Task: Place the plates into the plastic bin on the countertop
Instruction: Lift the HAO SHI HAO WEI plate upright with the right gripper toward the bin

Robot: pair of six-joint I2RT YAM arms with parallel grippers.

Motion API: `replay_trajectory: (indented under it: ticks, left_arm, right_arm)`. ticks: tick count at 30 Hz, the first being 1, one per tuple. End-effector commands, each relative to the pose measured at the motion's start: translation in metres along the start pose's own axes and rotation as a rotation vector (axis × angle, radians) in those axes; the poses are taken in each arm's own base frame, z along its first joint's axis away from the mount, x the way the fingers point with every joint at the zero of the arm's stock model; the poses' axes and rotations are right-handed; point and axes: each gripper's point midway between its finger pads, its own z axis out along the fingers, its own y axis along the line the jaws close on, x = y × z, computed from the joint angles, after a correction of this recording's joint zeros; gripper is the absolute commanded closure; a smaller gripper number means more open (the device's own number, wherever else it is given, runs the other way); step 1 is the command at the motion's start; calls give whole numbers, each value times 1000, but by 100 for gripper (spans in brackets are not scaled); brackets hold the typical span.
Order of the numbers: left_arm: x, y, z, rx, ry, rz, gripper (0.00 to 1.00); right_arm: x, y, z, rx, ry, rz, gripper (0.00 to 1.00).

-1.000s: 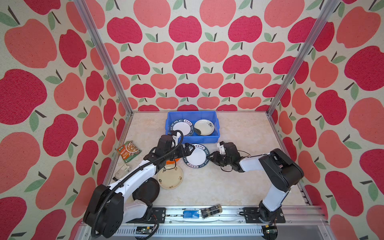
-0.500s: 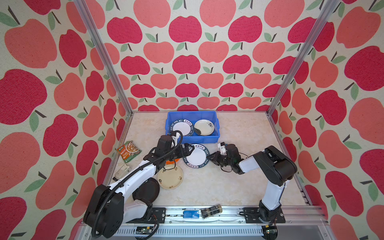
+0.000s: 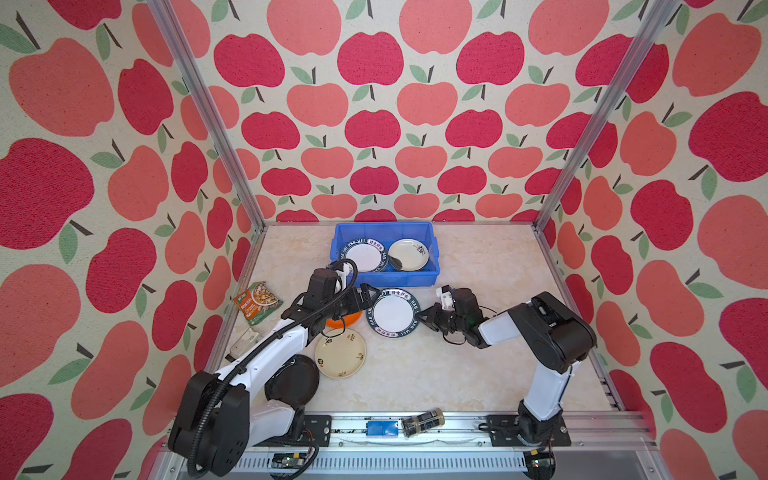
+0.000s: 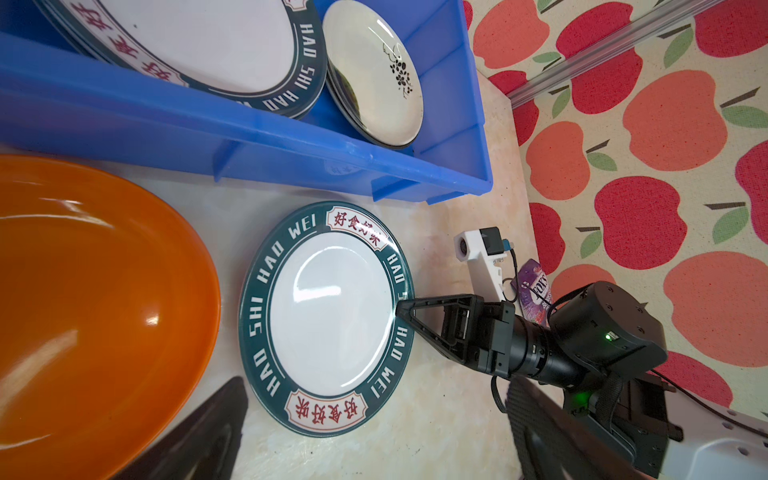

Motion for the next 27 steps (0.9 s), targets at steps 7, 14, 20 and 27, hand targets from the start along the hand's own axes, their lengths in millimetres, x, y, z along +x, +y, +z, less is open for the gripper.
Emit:
replay_trajectory:
  ticks: [7,14,20,27]
  left_arm:
    - [-37,-5,-20,14,-71,32,1]
    - [-48,-3,-22,43,-86,15,1]
    - [-52,4,-24,46,-98,5,1]
    - [-60,12,-32,63,-132,-23,1]
  right_arm:
    - [19,22,-70,160,69,-97,100]
    - [-17,105,-143,184,-10,-258,100]
    - [-71,169,-176,219,-124,-385,100]
    - [-140,223,-160,167,-237,-417,100]
